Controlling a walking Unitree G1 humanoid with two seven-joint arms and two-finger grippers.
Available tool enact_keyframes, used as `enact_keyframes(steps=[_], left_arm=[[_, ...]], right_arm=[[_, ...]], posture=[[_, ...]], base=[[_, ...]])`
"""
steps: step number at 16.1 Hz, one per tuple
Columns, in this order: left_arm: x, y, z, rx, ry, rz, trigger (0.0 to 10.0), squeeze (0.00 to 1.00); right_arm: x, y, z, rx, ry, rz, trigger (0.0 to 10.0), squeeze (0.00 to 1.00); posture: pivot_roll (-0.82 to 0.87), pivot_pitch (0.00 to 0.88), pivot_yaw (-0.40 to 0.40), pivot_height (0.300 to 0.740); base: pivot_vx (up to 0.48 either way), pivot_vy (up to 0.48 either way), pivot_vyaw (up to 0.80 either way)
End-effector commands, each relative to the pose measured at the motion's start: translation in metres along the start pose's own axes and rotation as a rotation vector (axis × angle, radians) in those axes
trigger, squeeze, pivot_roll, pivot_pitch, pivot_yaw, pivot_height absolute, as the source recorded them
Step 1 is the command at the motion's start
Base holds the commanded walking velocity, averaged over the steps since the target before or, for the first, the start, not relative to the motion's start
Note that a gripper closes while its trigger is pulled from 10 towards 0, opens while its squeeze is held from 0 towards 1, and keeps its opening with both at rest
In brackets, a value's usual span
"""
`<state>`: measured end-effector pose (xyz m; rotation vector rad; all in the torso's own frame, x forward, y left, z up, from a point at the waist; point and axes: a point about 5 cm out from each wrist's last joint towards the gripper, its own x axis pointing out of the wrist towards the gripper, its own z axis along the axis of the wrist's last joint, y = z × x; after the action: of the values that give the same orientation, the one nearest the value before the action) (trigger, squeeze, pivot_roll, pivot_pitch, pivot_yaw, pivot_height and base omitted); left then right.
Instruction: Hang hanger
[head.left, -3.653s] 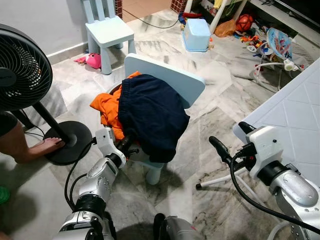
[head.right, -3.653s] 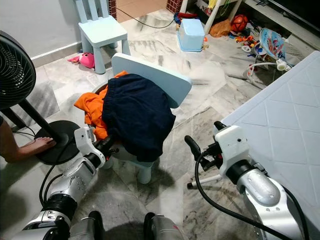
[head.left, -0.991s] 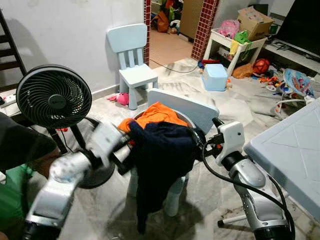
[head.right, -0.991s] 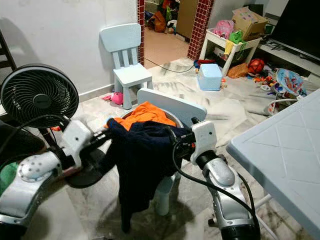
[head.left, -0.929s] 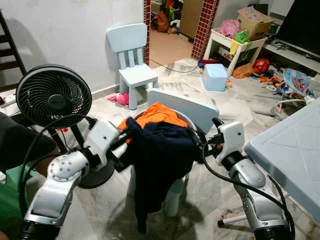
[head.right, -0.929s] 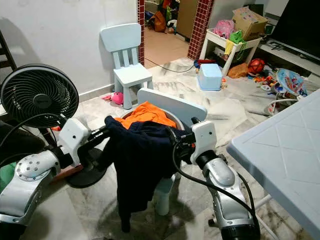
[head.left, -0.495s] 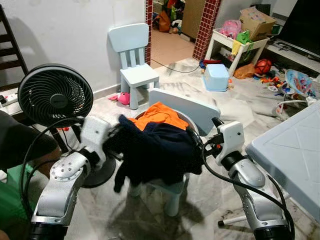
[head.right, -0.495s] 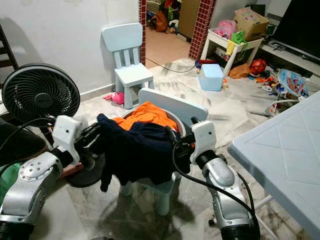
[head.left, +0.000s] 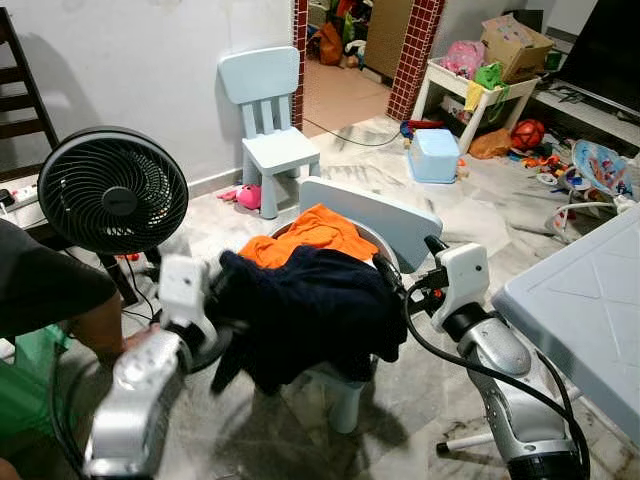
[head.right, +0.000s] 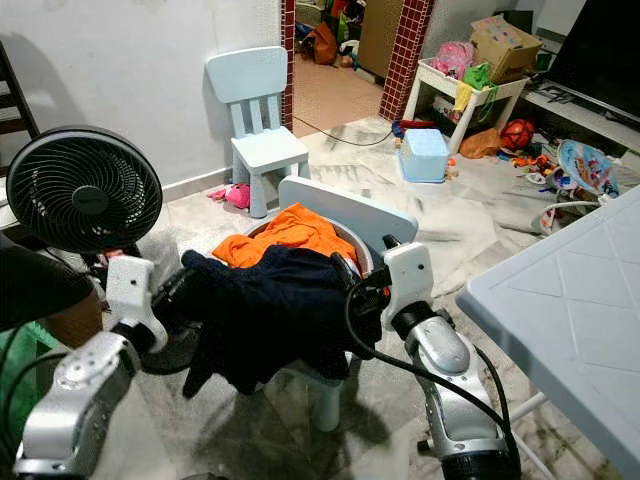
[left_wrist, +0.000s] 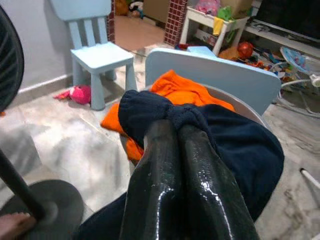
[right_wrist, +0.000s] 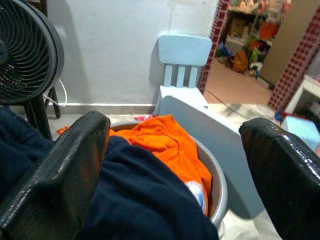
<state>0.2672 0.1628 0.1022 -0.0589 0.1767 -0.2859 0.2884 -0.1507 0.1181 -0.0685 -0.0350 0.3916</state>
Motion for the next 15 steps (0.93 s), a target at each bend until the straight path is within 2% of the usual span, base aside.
enact_keyframes(steps=[1,4,5,6,8,9,10,11,15], left_arm=[[-0.001,-0.009,0.002,-0.007,-0.011,-0.016,0.0,0.0],[-0.002,-0.026,0.001,-0.02,-0.009,-0.051,0.2,0.0],[-0.002,-0.032,0.0,-0.014,-0.009,-0.045,7.8,0.0],[-0.002,-0.032,0.0,-0.026,-0.017,-0.041,10.0,0.0],[-0.004,-0.034,0.001,-0.043,-0.061,0.005,10.0,0.0],[-0.004,-0.033,0.004,-0.044,-0.111,0.068,10.0,0.0],[-0.005,-0.033,0.005,-0.041,-0.12,0.079,10.0,0.0],[-0.005,-0.033,0.005,-0.005,-0.126,0.106,10.0,0.0],[0.0,-0.034,0.005,-0.006,-0.146,0.114,10.0,0.0]], right_arm=[[-0.003,-0.004,-0.001,0.03,0.012,-0.038,10.0,0.0],[-0.002,-0.007,-0.01,0.073,0.073,-0.088,10.0,0.0],[-0.003,-0.01,-0.009,0.093,0.069,-0.122,10.0,0.0],[-0.003,-0.012,-0.009,0.106,0.066,-0.141,10.0,0.0],[-0.005,-0.017,-0.007,0.11,0.055,-0.22,10.0,0.0],[-0.006,-0.019,-0.009,0.108,0.043,-0.23,10.0,0.0],[-0.006,-0.018,-0.01,0.118,0.041,-0.221,10.0,0.0],[-0.007,-0.017,-0.012,0.151,0.043,-0.234,10.0,0.0],[-0.001,-0.009,-0.01,0.145,0.04,-0.21,10.0,0.0]], posture=[[-0.02,0.0,-0.045,0.74],[-0.02,0.0,-0.035,0.74],[-0.02,0.0,-0.029,0.74],[-0.03,0.0,-0.026,0.74],[-0.04,0.0,-0.019,0.74],[-0.04,0.0,-0.016,0.74],[-0.04,0.0,-0.016,0.74],[-0.04,0.0,-0.014,0.74],[-0.04,0.0,-0.012,0.74]], base=[[0.0,0.0,0.0],[0.0,0.0,0.0],[0.0,0.0,0.0],[0.0,0.0,0.0],[0.0,0.0,0.0],[0.0,0.0,0.0],[0.0,0.0,0.0],[0.0,0.0,0.0],[0.0,0.0,0.0]])
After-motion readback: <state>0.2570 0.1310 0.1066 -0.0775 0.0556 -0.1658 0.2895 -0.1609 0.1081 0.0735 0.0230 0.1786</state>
